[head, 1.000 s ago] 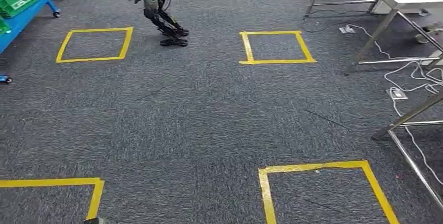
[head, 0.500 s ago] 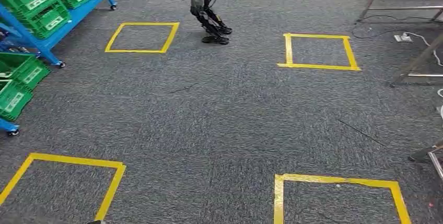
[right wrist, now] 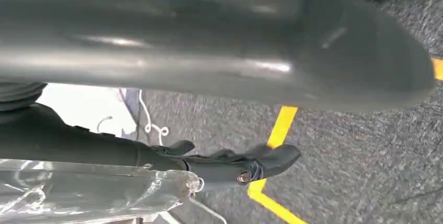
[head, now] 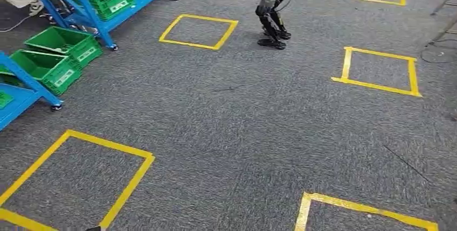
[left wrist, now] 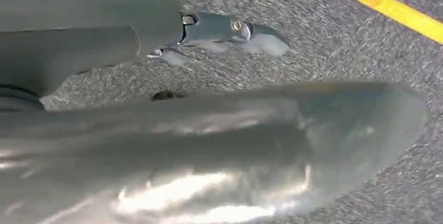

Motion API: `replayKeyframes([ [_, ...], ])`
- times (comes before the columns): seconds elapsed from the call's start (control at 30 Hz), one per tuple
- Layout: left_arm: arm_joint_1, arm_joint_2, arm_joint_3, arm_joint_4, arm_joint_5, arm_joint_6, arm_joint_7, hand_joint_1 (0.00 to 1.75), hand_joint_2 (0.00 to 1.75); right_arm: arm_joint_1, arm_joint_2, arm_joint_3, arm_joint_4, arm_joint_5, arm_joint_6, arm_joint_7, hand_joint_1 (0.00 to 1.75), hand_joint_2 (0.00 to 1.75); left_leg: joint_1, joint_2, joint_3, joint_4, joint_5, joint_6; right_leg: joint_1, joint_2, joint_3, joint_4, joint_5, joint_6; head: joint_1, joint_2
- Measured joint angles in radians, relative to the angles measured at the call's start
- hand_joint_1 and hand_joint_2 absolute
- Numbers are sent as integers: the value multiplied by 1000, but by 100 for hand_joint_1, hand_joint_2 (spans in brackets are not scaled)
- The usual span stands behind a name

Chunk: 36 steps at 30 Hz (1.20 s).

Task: Take the parts from the cabinet and place them on the table.

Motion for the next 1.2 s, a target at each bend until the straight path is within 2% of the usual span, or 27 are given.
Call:
replayKeyframes([
  [0.03, 0, 0, 3, 0, 0, 0, 0, 0, 0, 1, 0, 0, 0, 0, 0, 3, 0, 0, 0, -15, 1, 0, 0, 0, 0, 1, -8, 4, 13, 0, 0, 0],
  [0.07, 1, 0, 4, -1, 0, 0, 0, 0, 0, 0, 0, 0, 0, 2, 0, 5, 0, 0, 2, -30, 2, 1, 1, -2, -1, 1, 5, -36, 48, -1, 0, 0],
  [0.1, 1, -1, 6, -1, 0, 0, 0, 0, 0, -1, 0, 0, 0, 2, 0, 5, 0, 0, 4, -47, 5, 1, 1, -4, -4, 7, 43, -122, 102, -1, 0, 0],
  [0.13, 1, -2, 8, -1, 0, 0, 0, 0, 0, -2, 0, 0, 0, 2, 0, 5, 0, 0, 7, -61, 7, 3, 0, -8, -9, 27, 84, -211, 147, 3, 0, 0],
  [0.17, 1, -2, 9, -2, 0, -1, -1, 0, 0, -2, 0, 0, 0, 2, 0, 5, 0, 0, 7, -73, 6, 6, -2, -16, -18, 76, 117, -288, 168, 9, 0, 0],
  [0.2, -1, 0, 10, -5, 0, 0, -1, 0, 0, -2, 0, 0, 3, 2, 0, 3, 0, 0, 4, -88, -3, 18, -3, -24, -21, 102, 125, -310, 153, 4, 2, 0],
  [0.33, 3, 1, 21, -6, -10, 0, -3, 0, 0, -7, 0, 0, 3, -10, 1, 0, 0, 0, 12, -126, -17, 6, 14, -47, -14, 59, 123, -304, 164, -27, -1, 0],
  [0.37, 1, 1, 22, -6, -15, 0, -4, 0, 0, -8, 0, 0, 3, -14, 2, -2, 0, 0, 8, -74, -20, 18, 0, -50, -14, 47, 124, -307, 166, -33, -1, 0],
  [0.4, -2, 1, 22, -6, -20, 3, -8, 0, 0, -7, 0, 0, 3, -19, 2, -4, 0, 0, 5, -25, -41, 62, -33, -54, -12, 36, 123, -307, 166, -41, -8, 0],
  [0.47, -9, 1, 22, -5, -29, 6, -13, 0, 0, -1, 0, -1, 3, -26, 4, -5, 0, 0, 7, 5, -121, 231, -118, -59, -6, 2, 122, -307, 164, -46, -10, 0],
  [0.5, -10, 1, 22, -3, -31, 6, -14, 0, 0, 1, 0, -2, 3, -27, 4, -5, 0, 0, 7, 6, -155, 305, -144, -59, -3, -15, 121, -307, 163, -49, -9, 0],
  [0.53, -10, 1, 22, -2, -31, 6, -15, 0, 0, 2, 0, -2, 3, -27, 5, -5, 0, 0, 7, 6, -168, 333, -146, -57, -2, -30, 122, -307, 162, -49, -10, 0],
  [0.6, -10, 1, 23, -1, -32, 6, -15, 0, 0, 0, 0, -2, 3, -27, 5, -6, 0, 0, 6, 8, -133, 267, -89, -52, 1, -56, 123, -307, 160, -51, -10, 0],
  [0.63, -10, 1, 24, -1, -32, 6, -17, 0, 0, -2, 0, -2, 3, -27, 5, -6, 0, 0, 4, 18, -82, 176, -40, -46, 2, -68, 127, -307, 159, -50, -9, 0],
  [0.67, -12, 2, 23, -1, -33, 8, -18, 0, 0, -4, 0, -2, 3, -27, 6, -6, 0, 0, -2, 56, -32, 88, -4, -37, 3, -77, 131, -307, 157, -47, -10, 0],
  [0.7, -15, 2, 23, 0, -36, 11, -20, 0, 0, -3, 0, -2, 3, -29, 6, -6, 0, 0, -10, 110, -5, 35, -3, -32, 9, -86, 132, -305, 152, -42, -10, 0],
  [0.73, -23, 2, 23, 1, -39, 14, -22, 0, 0, -1, 0, -2, 3, -32, 8, -6, 0, 0, -13, 102, 3, 10, -18, -26, 12, -94, 125, -302, 149, -39, -13, 0],
  [0.83, -26, 3, 23, 13, -40, 24, -26, 0, 0, -8, 0, -3, 3, -37, 9, -10, 0, 0, -14, 68, -9, 8, -11, -15, 14, -135, 136, -310, 150, -27, -10, 0],
  [0.87, -27, 3, 23, 18, -40, 25, -27, 0, 0, -11, -2, -3, 2, -39, 8, -13, 0, 0, -2, 59, 1, -2, -3, -9, 9, -115, 132, -304, 142, -19, -11, 0],
  [0.9, -32, 3, 24, 24, -40, 29, -29, 0, 0, -14, -5, -3, 3, -40, 8, -17, 0, 0, 0, 49, 2, -3, -2, -6, 10, -58, 121, -274, 122, -14, -5, 0],
  [0.93, -40, 4, 23, 29, -40, 31, -29, 0, 0, -14, -5, -3, 4, -40, 8, -19, 0, 0, 1, 36, 0, -3, -1, -3, 6, -23, 89, -205, 85, -11, -2, 0],
  [1.0, -54, 5, 23, 39, -40, 34, -30, 0, 0, -13, -8, -3, 4, -40, 7, -20, 0, 0, 1, 8, 0, -3, -1, -1, 4, -2, 5, -37, 16, -5, 2, 0],
  [1.03, -57, 7, 23, 42, -40, 34, -30, 0, 0, -12, -8, -3, 4, -40, 7, -20, 0, 0, 2, -9, 1, -3, -1, -1, 4, -1, -24, 14, 8, -3, 3, 0],
  [1.07, -57, 7, 23, 45, -40, 34, -30, 0, 0, -12, -9, -3, 4, -40, 7, -20, 0, 0, 3, -21, 3, -2, 0, -1, 3, -1, -27, 8, 28, -2, 2, 0],
  [1.13, -58, 9, 23, 51, -40, 34, -30, 0, 0, -14, -9, -3, 4, -40, 6, -20, 0, 0, 8, -53, 7, -1, -1, -7, -3, 7, 29, -128, 119, 2, 2, 0],
  [1.17, -60, 10, 23, 54, -40, 35, -32, 0, 0, -14, -9, -3, 4, -40, 6, -20, 0, 0, 12, -70, 8, 3, -3, -16, -12, 35, 77, -231, 169, 9, 2, 0],
  [1.2, -63, 14, 23, 56, -40, 37, -36, 0, 0, -15, -9, -3, 8, -40, 5, -20, 0, 0, 11, -81, 3, 6, -4, -23, -25, 96, 99, -277, 166, 17, 6, 0],
])
